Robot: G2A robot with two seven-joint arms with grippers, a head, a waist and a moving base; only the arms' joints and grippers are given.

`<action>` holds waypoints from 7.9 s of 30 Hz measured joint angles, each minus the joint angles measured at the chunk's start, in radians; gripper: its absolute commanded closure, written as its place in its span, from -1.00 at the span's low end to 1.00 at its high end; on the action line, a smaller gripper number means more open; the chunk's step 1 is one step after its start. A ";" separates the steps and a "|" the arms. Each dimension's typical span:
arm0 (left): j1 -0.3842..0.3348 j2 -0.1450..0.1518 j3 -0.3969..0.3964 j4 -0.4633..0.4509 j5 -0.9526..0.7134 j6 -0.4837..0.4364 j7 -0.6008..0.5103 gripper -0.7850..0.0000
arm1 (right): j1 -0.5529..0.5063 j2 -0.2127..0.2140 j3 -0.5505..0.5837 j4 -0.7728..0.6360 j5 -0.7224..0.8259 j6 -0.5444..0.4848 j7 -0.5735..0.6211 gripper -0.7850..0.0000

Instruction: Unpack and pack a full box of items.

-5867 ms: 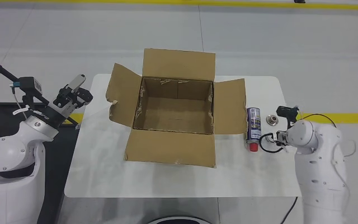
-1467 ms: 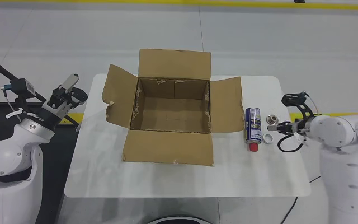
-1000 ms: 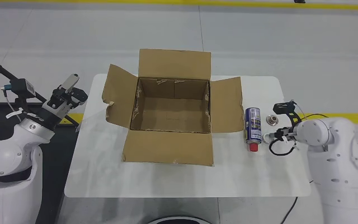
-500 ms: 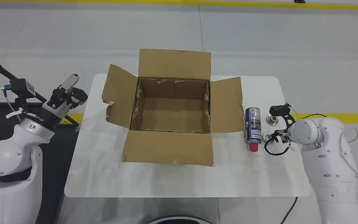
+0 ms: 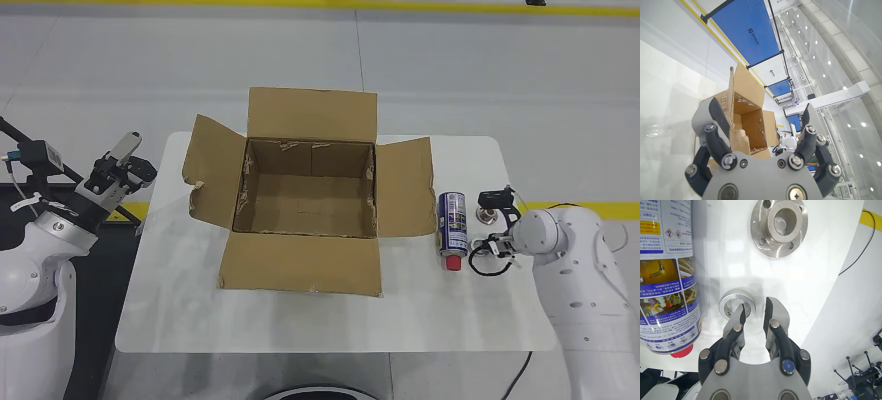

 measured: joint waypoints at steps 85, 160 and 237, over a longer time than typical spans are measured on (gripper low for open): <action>0.000 0.000 0.000 0.000 0.000 0.000 0.000 -1.00 | 0.620 -0.507 -1.020 0.461 0.444 0.197 -0.481 0.51; 0.000 0.000 0.000 0.000 0.000 0.000 0.000 -1.00 | 0.347 -0.120 0.014 0.492 -0.090 -0.015 -0.173 -0.16; 0.000 0.000 0.000 0.000 0.000 0.000 0.000 -1.00 | 0.436 -0.195 -0.546 -0.152 0.556 -0.066 -0.156 1.00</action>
